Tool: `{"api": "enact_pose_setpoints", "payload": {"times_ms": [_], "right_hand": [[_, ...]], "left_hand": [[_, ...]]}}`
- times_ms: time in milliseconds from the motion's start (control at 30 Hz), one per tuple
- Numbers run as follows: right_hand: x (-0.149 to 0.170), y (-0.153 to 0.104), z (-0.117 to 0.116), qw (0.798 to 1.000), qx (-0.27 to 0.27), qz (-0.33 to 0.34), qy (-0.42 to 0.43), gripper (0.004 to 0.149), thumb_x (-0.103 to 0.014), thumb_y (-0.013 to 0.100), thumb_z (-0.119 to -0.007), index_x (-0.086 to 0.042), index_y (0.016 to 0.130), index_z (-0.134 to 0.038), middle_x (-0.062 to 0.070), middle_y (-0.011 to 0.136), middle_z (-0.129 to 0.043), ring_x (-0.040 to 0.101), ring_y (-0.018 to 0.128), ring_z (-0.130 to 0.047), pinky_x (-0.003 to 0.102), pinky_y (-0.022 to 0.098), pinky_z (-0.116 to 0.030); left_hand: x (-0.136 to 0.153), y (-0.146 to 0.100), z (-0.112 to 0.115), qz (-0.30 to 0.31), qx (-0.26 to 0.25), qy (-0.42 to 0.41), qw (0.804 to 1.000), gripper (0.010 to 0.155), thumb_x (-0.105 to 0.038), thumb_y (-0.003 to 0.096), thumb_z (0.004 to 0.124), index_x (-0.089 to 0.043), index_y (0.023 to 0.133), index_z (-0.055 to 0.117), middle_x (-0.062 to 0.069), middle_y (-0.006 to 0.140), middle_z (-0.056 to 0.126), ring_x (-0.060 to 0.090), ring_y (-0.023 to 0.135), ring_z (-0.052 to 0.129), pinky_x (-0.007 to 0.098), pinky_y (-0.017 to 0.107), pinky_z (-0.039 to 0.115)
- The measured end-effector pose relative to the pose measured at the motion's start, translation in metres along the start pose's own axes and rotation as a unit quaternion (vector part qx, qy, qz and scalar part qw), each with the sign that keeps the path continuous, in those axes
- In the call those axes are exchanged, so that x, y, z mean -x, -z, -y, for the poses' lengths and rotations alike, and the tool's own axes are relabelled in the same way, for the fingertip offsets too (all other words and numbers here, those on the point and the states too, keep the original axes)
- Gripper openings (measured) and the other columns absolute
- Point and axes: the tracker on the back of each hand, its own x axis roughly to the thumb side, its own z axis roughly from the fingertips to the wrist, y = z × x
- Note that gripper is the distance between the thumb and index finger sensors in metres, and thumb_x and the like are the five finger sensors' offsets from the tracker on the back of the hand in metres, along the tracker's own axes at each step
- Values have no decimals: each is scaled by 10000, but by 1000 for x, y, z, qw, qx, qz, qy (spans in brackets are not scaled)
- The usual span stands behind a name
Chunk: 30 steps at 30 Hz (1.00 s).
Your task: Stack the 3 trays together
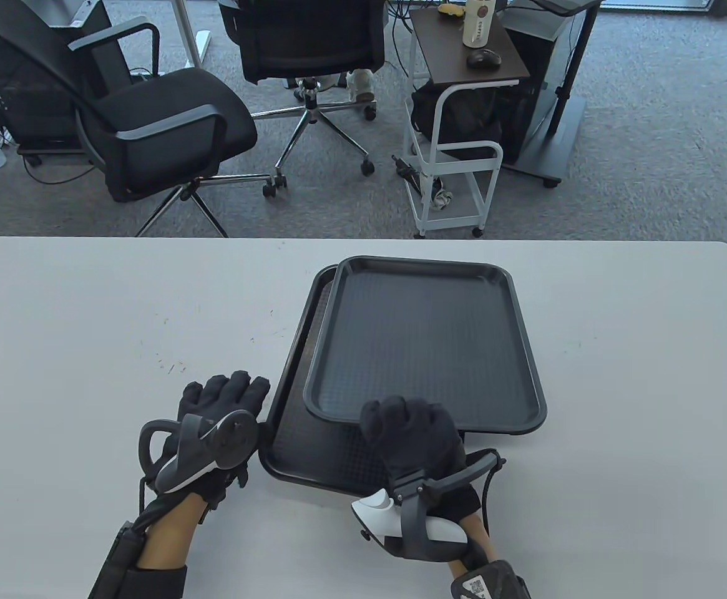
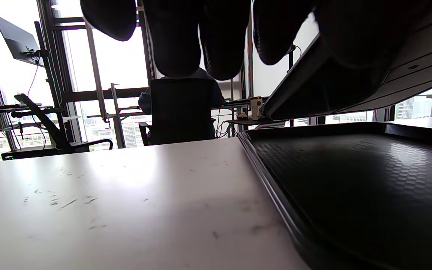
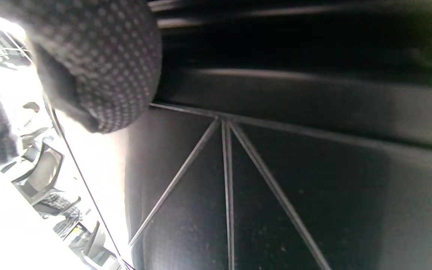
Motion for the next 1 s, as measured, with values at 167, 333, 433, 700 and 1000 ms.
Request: {"api": "enact_pose_setpoints", "payload": {"times_ms": [167, 333, 433, 700, 1000], "right_hand": [[-11, 0, -4, 1000, -11, 20, -3, 535, -433, 269, -976, -389, 770, -791, -58, 684, -941, 168, 499, -997, 382, 384, -909], [-22, 2, -8, 999, -27, 22, 3, 535, -449, 284, -982, -379, 779, -793, -54, 681, -950, 166, 483, -1006, 372, 365, -915], [-28, 2, -9, 999, -41, 33, 1, 523, -469, 296, -976, -382, 778, -796, -58, 674, -959, 159, 468, -1016, 363, 351, -918], [-37, -1, -14, 996, -64, 55, 2, 485, -515, 304, -946, -384, 754, -819, -78, 635, -999, 134, 422, -1053, 344, 312, -926], [-39, 0, -14, 994, -96, 55, 25, 463, -505, 320, -934, -383, 754, -831, -82, 657, -1027, 137, 454, -1079, 351, 319, -932]], "left_hand": [[2, 0, 0, -2, 2, -3, 1000, 711, -580, 408, 800, -373, 1079, 691, -13, 1167, 739, 338, 1089, 765, 596, 795, 556], [3, 2, 0, -3, 9, -4, 1000, 711, -580, 408, 800, -372, 1079, 692, -13, 1166, 742, 336, 1089, 768, 597, 795, 555], [4, 3, 1, -4, 12, -3, 1000, 710, -580, 408, 800, -373, 1079, 692, -14, 1165, 743, 337, 1090, 766, 596, 796, 555], [6, 2, 0, -10, 14, -7, 1000, 708, -578, 408, 800, -374, 1078, 694, -14, 1165, 744, 337, 1089, 767, 598, 794, 555], [7, 2, 0, -12, 20, -8, 1000, 707, -577, 409, 800, -372, 1077, 697, -11, 1164, 745, 338, 1088, 767, 598, 794, 553]]}}
